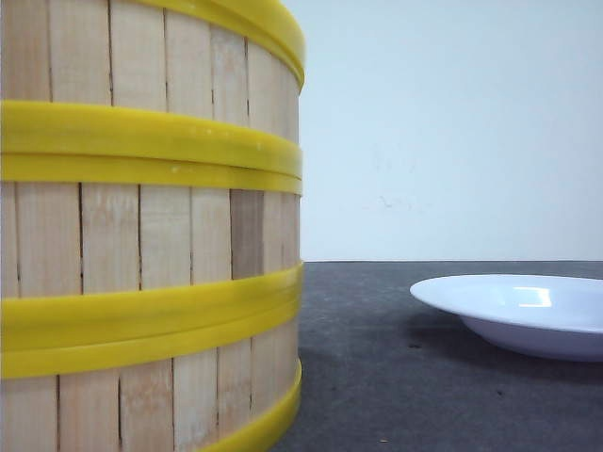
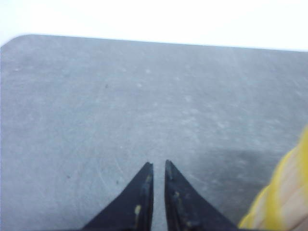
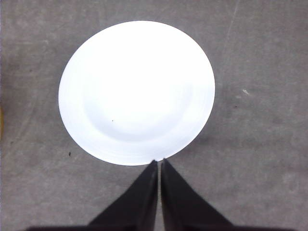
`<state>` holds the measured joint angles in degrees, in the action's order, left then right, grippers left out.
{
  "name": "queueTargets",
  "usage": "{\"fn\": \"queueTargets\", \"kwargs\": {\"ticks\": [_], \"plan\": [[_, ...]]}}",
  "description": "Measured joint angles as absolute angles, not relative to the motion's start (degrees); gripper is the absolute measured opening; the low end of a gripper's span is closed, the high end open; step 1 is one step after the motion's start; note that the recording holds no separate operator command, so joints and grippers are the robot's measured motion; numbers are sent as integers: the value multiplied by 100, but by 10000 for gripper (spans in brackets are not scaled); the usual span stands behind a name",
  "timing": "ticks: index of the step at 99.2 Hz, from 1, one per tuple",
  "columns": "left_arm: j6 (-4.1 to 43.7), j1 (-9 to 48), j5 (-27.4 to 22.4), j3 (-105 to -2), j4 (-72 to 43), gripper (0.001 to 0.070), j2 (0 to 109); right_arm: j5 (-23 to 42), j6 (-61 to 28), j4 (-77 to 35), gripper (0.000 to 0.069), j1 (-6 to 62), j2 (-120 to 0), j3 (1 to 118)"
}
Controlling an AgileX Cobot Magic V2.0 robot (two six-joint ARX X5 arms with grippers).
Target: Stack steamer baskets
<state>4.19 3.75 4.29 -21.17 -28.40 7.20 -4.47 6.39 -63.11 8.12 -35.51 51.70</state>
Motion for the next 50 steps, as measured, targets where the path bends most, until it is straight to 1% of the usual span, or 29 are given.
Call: {"fn": "queueTargets", "kwargs": {"ticks": [14, 23, 31, 50], "plan": [[506, 375, 419, -1096, -2370, 14, 45, -447, 639, -6311, 6, 812, -3551, 5170], [539, 364, 355, -709, -2123, 14, 36, -447, 639, -6311, 6, 812, -3548, 5170], [545, 362, 309, -521, -2056, 14, 27, -447, 639, -6305, 6, 812, -3551, 5170], [539, 360, 200, -283, -1306, 14, 27, -447, 639, -6283, 6, 812, -3551, 5168]]}}
